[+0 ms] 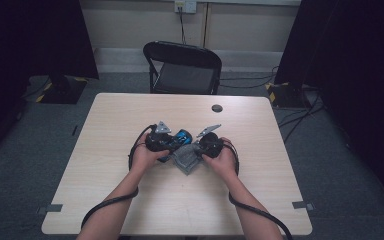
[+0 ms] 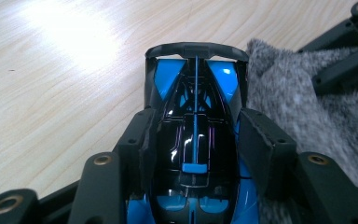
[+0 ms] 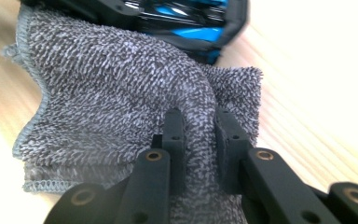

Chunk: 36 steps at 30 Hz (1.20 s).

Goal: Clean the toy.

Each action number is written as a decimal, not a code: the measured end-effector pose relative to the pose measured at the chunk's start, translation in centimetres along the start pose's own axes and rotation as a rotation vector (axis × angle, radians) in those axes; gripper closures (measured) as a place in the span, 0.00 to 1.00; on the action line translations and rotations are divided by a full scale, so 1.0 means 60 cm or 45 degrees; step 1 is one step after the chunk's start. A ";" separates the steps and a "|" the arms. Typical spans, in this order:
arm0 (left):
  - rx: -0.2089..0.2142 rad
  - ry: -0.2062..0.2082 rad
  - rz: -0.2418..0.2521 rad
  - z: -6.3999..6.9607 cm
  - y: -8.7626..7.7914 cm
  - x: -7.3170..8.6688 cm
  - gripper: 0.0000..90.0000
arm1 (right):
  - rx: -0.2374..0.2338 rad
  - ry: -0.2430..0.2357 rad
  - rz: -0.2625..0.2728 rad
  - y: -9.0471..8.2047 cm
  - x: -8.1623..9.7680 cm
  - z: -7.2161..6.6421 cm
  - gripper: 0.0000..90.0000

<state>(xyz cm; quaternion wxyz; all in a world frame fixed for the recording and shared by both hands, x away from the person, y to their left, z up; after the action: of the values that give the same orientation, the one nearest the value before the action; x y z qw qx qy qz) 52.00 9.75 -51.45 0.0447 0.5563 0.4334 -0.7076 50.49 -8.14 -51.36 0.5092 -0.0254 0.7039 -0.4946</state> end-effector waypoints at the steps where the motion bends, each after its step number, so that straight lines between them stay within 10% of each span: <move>1: 0.000 -0.001 0.000 0.000 0.000 0.000 0.53 | 0.004 0.006 -0.003 -0.001 0.001 0.003 0.85; 36: 0.006 -0.020 0.001 0.001 0.001 -0.001 0.53 | 0.169 0.171 0.048 -0.060 0.037 0.087 0.85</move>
<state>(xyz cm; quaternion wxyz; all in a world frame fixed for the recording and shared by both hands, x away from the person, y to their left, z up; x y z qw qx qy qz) 52.01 9.64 -51.46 0.0471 0.5511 0.4311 -0.7129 51.63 -14.69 -50.22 0.4708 0.0549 0.7025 -0.5309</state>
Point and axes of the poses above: each handheld gripper's, and its own axes: y roughly forward along the jaws, x roughly out of its underside, z roughly to its right, the point moved 5 cm from there along y, roughly forward along the jaws, and after that the axes turned 6 degrees about z, right-handed, at the moved point
